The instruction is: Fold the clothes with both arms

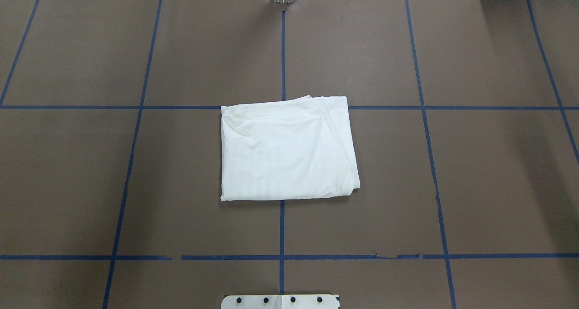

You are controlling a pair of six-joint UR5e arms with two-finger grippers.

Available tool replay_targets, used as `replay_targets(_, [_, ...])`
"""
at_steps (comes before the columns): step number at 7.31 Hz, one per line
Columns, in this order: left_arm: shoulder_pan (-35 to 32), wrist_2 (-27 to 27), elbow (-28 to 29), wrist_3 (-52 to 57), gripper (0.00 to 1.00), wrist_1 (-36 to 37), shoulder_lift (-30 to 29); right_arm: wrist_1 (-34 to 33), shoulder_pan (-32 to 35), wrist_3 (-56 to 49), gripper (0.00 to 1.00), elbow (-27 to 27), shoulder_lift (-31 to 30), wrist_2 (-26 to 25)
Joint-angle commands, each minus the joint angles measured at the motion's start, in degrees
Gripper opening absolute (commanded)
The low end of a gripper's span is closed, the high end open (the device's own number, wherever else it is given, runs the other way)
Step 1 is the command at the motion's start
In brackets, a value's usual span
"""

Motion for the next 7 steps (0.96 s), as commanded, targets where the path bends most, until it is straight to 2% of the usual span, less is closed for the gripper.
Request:
replay_targets(1, [-0.89, -0.14, 0.42, 0.37, 1.00, -0.09, 0.76, 0.05, 0.13, 0.09, 1.00, 0.88, 0.07, -0.45])
replay_targets(7, [-0.89, -0.32, 2.35, 2.56, 1.00, -0.01, 1.55, -0.03, 0.04, 0.01, 1.00, 0.00, -0.01, -0.62])
